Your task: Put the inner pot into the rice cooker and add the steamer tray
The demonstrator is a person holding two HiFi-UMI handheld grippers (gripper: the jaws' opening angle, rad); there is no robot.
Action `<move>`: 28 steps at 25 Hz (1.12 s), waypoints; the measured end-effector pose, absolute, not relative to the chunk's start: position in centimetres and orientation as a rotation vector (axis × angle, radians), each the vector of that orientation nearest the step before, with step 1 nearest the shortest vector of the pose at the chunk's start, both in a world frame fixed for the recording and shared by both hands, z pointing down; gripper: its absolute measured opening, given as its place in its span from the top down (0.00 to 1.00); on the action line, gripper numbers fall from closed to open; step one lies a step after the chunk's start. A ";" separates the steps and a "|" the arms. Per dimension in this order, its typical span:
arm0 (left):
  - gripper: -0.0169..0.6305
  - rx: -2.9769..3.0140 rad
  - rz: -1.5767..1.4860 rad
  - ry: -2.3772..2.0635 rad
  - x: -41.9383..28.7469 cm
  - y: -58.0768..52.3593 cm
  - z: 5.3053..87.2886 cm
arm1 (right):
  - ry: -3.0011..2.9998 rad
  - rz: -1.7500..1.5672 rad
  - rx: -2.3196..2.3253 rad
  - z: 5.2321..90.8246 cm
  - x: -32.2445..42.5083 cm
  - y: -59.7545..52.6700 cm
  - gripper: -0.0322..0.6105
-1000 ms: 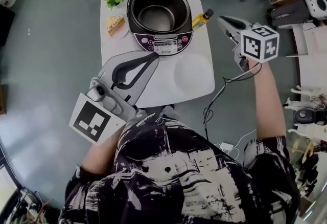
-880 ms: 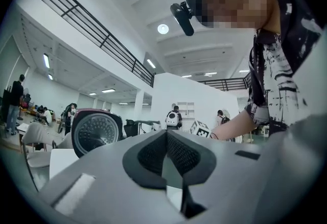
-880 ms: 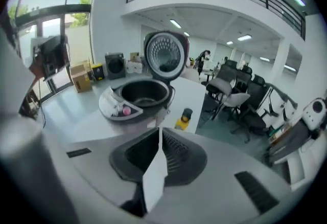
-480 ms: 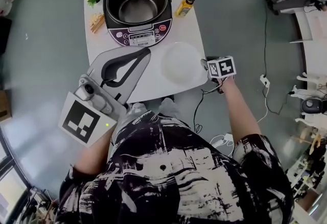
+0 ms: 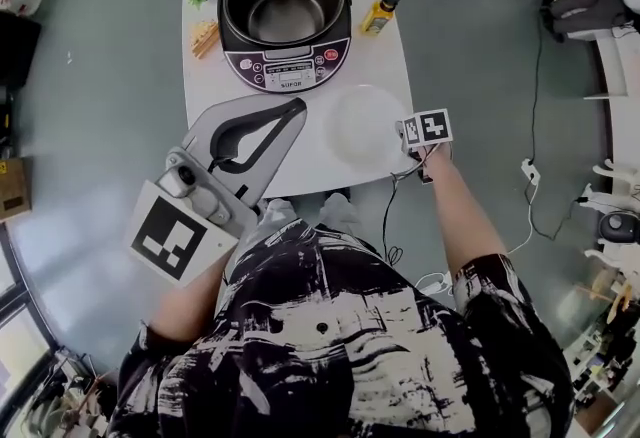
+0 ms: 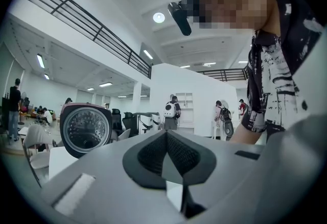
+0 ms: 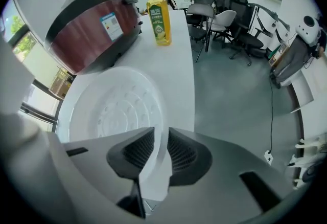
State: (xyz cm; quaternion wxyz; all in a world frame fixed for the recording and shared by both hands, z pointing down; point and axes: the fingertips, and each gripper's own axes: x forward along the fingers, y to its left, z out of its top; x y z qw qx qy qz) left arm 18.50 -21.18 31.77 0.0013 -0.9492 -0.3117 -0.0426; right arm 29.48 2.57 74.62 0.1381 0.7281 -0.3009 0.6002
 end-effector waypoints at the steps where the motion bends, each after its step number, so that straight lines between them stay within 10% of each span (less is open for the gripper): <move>1: 0.97 -2.981 -0.138 -0.973 18.4 -21.2 31.8 | -0.857 1.741 2.092 74.9 29.4 2.7 0.85; 15: 0.97 -3.001 -0.089 -0.955 17.2 -22.3 31.1 | -0.785 1.933 2.138 71.8 29.0 2.9 0.95; 28: 0.97 -3.063 0.022 -0.938 15.3 -24.9 29.9 | -1.147 1.705 2.273 47.6 36.7 -2.5 0.95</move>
